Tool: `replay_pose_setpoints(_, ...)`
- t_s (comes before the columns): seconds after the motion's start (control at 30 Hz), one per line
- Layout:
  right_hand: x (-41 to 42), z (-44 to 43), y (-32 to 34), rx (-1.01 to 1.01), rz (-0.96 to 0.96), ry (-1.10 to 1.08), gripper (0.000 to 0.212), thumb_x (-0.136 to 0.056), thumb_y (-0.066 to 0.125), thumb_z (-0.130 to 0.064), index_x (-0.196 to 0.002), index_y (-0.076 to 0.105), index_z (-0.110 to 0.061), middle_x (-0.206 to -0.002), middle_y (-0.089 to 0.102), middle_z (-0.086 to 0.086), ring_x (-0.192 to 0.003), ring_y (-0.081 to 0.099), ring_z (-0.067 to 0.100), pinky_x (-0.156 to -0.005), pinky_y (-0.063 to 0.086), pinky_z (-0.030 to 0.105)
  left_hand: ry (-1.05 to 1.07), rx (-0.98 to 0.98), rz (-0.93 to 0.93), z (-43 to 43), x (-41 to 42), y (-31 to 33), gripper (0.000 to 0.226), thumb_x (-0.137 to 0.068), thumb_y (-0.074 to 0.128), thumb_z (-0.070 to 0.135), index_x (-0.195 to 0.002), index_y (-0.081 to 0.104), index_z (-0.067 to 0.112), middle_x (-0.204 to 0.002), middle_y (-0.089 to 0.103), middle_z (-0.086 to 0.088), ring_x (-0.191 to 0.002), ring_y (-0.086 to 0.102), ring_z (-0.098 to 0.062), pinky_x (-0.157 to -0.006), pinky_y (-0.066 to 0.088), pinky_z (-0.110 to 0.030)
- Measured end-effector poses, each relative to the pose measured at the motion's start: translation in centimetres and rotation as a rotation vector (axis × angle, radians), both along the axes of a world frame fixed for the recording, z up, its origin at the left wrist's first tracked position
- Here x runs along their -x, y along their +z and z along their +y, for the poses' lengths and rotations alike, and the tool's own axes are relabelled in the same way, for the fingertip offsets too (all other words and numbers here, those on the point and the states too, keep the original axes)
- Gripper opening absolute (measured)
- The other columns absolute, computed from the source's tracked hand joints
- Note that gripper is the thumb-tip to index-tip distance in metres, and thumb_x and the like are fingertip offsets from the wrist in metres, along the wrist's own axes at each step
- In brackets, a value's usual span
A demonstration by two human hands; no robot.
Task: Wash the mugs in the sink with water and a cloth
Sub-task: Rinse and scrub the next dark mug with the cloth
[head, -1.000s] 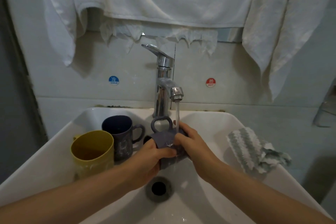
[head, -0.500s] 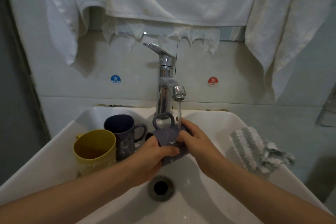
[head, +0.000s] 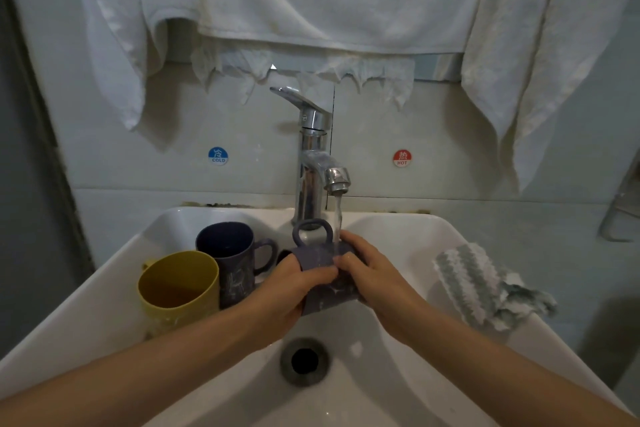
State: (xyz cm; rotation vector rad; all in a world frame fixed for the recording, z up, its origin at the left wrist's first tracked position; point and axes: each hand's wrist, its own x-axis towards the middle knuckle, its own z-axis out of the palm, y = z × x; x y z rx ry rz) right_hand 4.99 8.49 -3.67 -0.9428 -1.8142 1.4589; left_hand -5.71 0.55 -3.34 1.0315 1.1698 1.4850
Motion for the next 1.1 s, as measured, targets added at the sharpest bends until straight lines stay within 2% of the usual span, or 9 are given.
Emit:
replay_pose_setpoints(0.07, -0.1, 0.3, 0.2, 0.040, 0.047, -0.050, 0.040, -0.095, 0.047, -0.028, -0.135, 0.043, -0.031, -0.133, 0.051, 0.000, -0.115, 0.052, 0.017, -0.095, 0.046, 0.032, 0.089, -0.007, 0.032, 0.4, 0.0, 0.0, 0.029, -0.091, 0.054, 0.015, -0.118, 0.059, 0.006, -0.103, 0.071, -0.011, -0.096, 0.068, -0.024, -0.083, 0.056, -0.036)
replay_pose_setpoints(0.17, -0.6, 1.0, 0.2, 0.144, 0.068, -0.142, 0.044, -0.093, 0.049, -0.038, -0.136, 0.043, -0.031, -0.132, 0.053, 0.001, -0.111, 0.055, 0.020, -0.087, 0.049, 0.034, 0.229, -0.013, 0.082, 0.9, -0.2, -0.1, 0.027, -0.091, 0.055, 0.017, -0.114, 0.061, 0.005, -0.097, 0.072, -0.011, -0.088, 0.070, -0.022, -0.073, 0.057, -0.028)
replay_pose_setpoints(0.33, -1.4, 1.1, 0.1, 0.258, 0.086, -0.136, 0.033, -0.093, 0.048, -0.040, -0.125, 0.050, -0.032, -0.119, 0.060, 0.003, -0.098, 0.060, 0.020, -0.068, 0.053, 0.031, 0.113, 0.038, 0.034, 1.0, -0.4, -0.1, 0.029, -0.095, 0.047, 0.008, -0.121, 0.056, 0.002, -0.108, 0.068, -0.019, -0.097, 0.067, -0.030, -0.076, 0.057, -0.032)
replay_pose_setpoints(0.5, -1.3, 1.1, 0.4, 0.270, 0.125, -0.156, 0.029, -0.093, 0.048, -0.035, -0.122, 0.053, -0.031, -0.113, 0.062, 0.003, -0.094, 0.062, 0.019, -0.065, 0.054, 0.030, 0.056, 0.030, -0.012, 0.8, -0.2, 0.3, 0.031, -0.093, 0.045, 0.000, -0.123, 0.052, -0.001, -0.111, 0.065, -0.022, -0.101, 0.064, -0.035, -0.075, 0.058, -0.033)
replay_pose_setpoints(0.7, -0.9, 0.5, 0.3, 0.137, 0.107, -0.143, 0.036, -0.095, 0.048, -0.033, -0.130, 0.043, -0.031, -0.123, 0.055, 0.007, -0.099, 0.059, 0.021, -0.068, 0.055, 0.030, 0.309, 0.072, 0.154, 0.9, -0.7, 0.0, 0.031, -0.092, 0.053, 0.023, -0.121, 0.055, 0.009, -0.102, 0.068, -0.010, -0.093, 0.066, -0.022, -0.078, 0.056, -0.031)
replay_pose_setpoints(0.8, -1.1, 0.6, 0.6, 0.184, 0.112, -0.160, 0.035, -0.096, 0.045, -0.036, -0.130, 0.045, -0.032, -0.121, 0.055, 0.005, -0.096, 0.059, 0.020, -0.064, 0.052, 0.029, 0.132, 0.039, 0.023, 0.4, -0.7, 0.7, 0.025, -0.094, 0.047, 0.007, -0.118, 0.055, 0.005, -0.104, 0.067, -0.016, -0.088, 0.067, -0.023, -0.069, 0.058, -0.027)
replay_pose_setpoints(0.9, -1.3, 0.8, 0.9, 0.219, 0.140, -0.167, 0.034, -0.095, 0.045, -0.036, -0.129, 0.048, -0.031, -0.118, 0.058, 0.001, -0.092, 0.059, 0.016, -0.063, 0.052, 0.028, -0.020, 0.012, 0.079, -0.2, -0.2, 1.4, 0.030, -0.091, 0.046, -0.005, -0.116, 0.053, 0.008, -0.105, 0.067, -0.014, -0.090, 0.068, -0.020, -0.073, 0.057, -0.027)
replay_pose_setpoints(1.0, -1.4, 0.8, 0.8, 0.214, 0.142, -0.164, 0.031, -0.095, 0.045, -0.035, -0.125, 0.051, -0.030, -0.114, 0.061, 0.002, -0.092, 0.061, 0.018, -0.063, 0.053, 0.029, -0.027, 0.020, 0.180, -0.4, 0.0, 1.1, 0.042, -0.086, 0.052, -0.009, -0.123, 0.047, 0.009, -0.113, 0.063, -0.013, -0.101, 0.065, -0.023, -0.079, 0.056, -0.028)
replay_pose_setpoints(1.1, -1.5, 0.7, 0.8, 0.216, 0.146, -0.162, 0.029, -0.095, 0.046, -0.034, -0.123, 0.052, -0.029, -0.116, 0.061, 0.004, -0.096, 0.062, 0.021, -0.068, 0.056, 0.033, 0.001, -0.008, 0.177, -0.4, -0.4, 0.9, 0.035, -0.089, 0.053, -0.003, -0.121, 0.050, 0.010, -0.110, 0.066, -0.011, -0.098, 0.066, -0.022, -0.079, 0.056, -0.028)
